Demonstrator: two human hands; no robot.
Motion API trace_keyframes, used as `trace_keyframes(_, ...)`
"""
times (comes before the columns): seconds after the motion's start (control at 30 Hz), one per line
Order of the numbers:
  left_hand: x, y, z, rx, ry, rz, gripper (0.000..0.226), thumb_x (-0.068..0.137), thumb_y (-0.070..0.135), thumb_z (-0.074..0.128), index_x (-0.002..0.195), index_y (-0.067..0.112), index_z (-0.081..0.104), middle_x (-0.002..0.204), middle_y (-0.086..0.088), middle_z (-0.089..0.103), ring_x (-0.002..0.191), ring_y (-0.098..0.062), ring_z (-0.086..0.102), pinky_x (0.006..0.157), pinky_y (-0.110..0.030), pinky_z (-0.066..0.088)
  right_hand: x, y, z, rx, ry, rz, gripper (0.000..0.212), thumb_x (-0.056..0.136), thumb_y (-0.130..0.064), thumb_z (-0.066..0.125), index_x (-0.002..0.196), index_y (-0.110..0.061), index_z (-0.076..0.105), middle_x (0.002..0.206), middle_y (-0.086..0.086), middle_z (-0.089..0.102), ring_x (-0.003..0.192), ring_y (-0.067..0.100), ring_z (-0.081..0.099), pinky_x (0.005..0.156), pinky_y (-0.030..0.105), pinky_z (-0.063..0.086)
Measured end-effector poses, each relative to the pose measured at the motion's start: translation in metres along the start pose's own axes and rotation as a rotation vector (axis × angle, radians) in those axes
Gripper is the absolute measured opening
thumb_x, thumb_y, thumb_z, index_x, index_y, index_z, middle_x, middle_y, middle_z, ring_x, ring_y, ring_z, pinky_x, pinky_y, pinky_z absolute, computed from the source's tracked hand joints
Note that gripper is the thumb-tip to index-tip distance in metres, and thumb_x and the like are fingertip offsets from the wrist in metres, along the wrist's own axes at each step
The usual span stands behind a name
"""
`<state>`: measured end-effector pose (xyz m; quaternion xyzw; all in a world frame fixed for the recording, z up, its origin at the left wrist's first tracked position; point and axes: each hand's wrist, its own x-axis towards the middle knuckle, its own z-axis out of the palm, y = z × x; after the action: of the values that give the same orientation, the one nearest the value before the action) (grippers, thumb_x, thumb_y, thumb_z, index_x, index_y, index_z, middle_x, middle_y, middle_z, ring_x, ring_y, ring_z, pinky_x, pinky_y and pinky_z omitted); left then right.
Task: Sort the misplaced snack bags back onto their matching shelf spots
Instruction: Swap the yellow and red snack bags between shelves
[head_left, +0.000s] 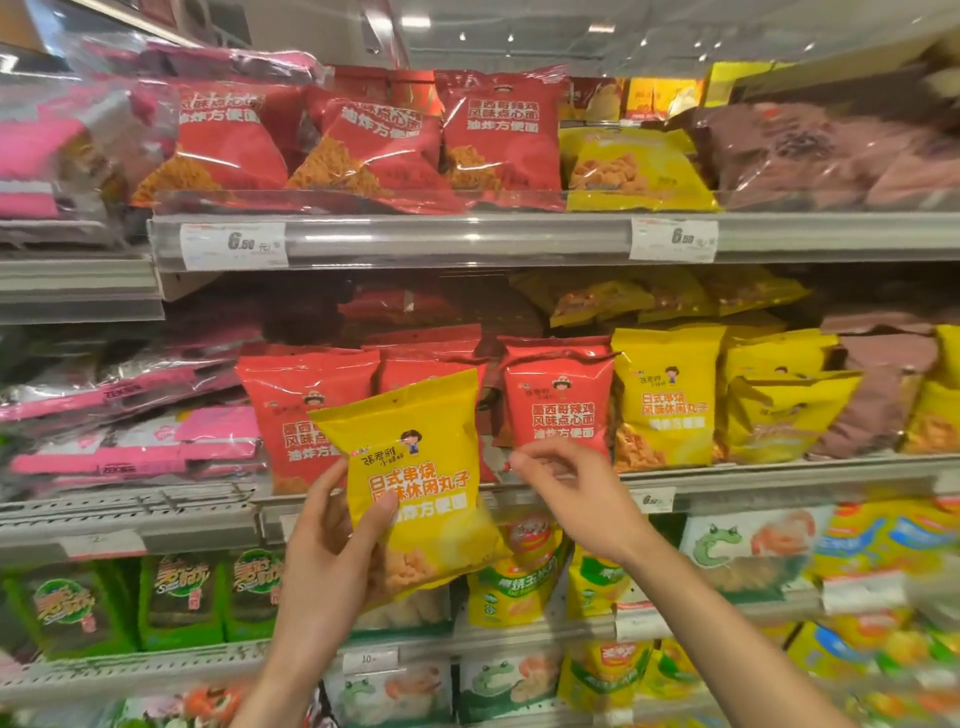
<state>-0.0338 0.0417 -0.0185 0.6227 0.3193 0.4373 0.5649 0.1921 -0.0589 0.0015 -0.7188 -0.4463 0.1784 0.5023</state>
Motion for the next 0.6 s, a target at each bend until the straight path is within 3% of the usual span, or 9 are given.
trace_keyframes(0.03, -0.003, 0.001, 0.010, -0.001, -0.034, -0.012, 0.049, 0.091, 0.030, 0.067, 0.135, 0.042, 0.049, 0.107, 0.018, 0.072, 0.064, 0.017, 0.061, 0.053, -0.004, 0.048, -0.010, 0.002, -0.004, 0.081, -0.037, 0.023, 0.033, 0.089, -0.050, 0.067, 0.112, -0.027, 0.070, 0.102, -0.008, 0.076, 0.099, 0.001, 0.069, 0.095, 0.033, 0.056)
trace_keyframes(0.1, -0.005, -0.002, 0.030, -0.021, -0.104, -0.020, 0.047, 0.088, 0.030, 0.068, 0.131, 0.043, 0.051, 0.082, 0.023, 0.072, 0.060, 0.009, 0.060, 0.059, -0.012, 0.051, -0.028, 0.007, -0.012, 0.244, -0.108, 0.114, 0.051, 0.085, -0.056, 0.066, 0.126, -0.026, 0.064, 0.117, -0.010, 0.074, 0.112, 0.001, 0.067, 0.106, 0.038, 0.051)
trace_keyframes(0.17, -0.007, -0.004, 0.052, -0.037, -0.184, -0.019, 0.058, 0.082, 0.038, 0.071, 0.136, 0.039, 0.052, 0.094, 0.013, 0.072, 0.070, -0.005, 0.065, 0.066, -0.025, 0.055, -0.045, 0.011, -0.022, 0.288, -0.147, 0.159, 0.040, 0.092, -0.049, 0.062, 0.128, -0.031, 0.062, 0.116, -0.021, 0.073, 0.112, -0.007, 0.065, 0.105, 0.025, 0.049)
trace_keyframes(0.23, -0.008, -0.013, 0.074, -0.071, -0.260, -0.015, 0.053, 0.086, 0.029, 0.072, 0.135, 0.030, 0.053, 0.113, 0.005, 0.075, 0.082, -0.005, 0.073, 0.065, -0.021, 0.058, -0.062, 0.016, -0.035, 0.301, -0.148, 0.168, 0.027, 0.100, -0.032, 0.058, 0.126, -0.030, 0.063, 0.115, -0.020, 0.074, 0.109, -0.006, 0.066, 0.093, 0.015, 0.051)
trace_keyframes(0.37, -0.017, -0.021, 0.117, -0.137, -0.423, -0.095, 0.072, 0.078, 0.039, 0.085, 0.140, 0.025, 0.051, 0.125, -0.001, 0.073, 0.115, -0.017, 0.070, 0.097, -0.042, 0.055, -0.091, 0.030, -0.064, 0.306, -0.046, 0.166, 0.033, 0.100, -0.023, 0.061, 0.132, -0.018, 0.063, 0.125, -0.005, 0.073, 0.116, 0.012, 0.068, 0.091, 0.023, 0.054)
trace_keyframes(0.43, -0.022, -0.024, 0.136, -0.148, -0.450, -0.108, 0.066, 0.081, 0.029, 0.083, 0.139, 0.026, 0.051, 0.121, 0.000, 0.075, 0.114, -0.015, 0.070, 0.097, -0.035, 0.055, -0.100, 0.038, -0.079, 0.332, 0.012, 0.185, 0.032, 0.099, -0.022, 0.062, 0.130, -0.015, 0.064, 0.123, -0.002, 0.074, 0.114, 0.015, 0.070, 0.090, 0.025, 0.055)
trace_keyframes(0.53, -0.033, -0.025, 0.164, -0.109, -0.484, -0.099, 0.051, 0.088, 0.009, 0.070, 0.130, 0.030, 0.053, 0.109, 0.004, 0.079, 0.101, -0.005, 0.073, 0.082, -0.017, 0.057, -0.111, 0.049, -0.102, 0.366, 0.084, 0.183, 0.029, 0.098, -0.020, 0.063, 0.126, -0.012, 0.067, 0.119, 0.001, 0.075, 0.112, 0.017, 0.071, 0.089, 0.026, 0.056)
trace_keyframes(0.6, -0.041, -0.024, 0.185, -0.091, -0.490, -0.101, 0.050, 0.089, 0.005, 0.068, 0.128, 0.032, 0.053, 0.105, 0.008, 0.079, 0.096, -0.002, 0.074, 0.075, -0.012, 0.055, -0.118, 0.056, -0.119, 0.367, 0.111, 0.179, 0.027, 0.098, -0.021, 0.063, 0.124, -0.013, 0.068, 0.119, 0.002, 0.075, 0.112, 0.018, 0.071, 0.089, 0.027, 0.056)
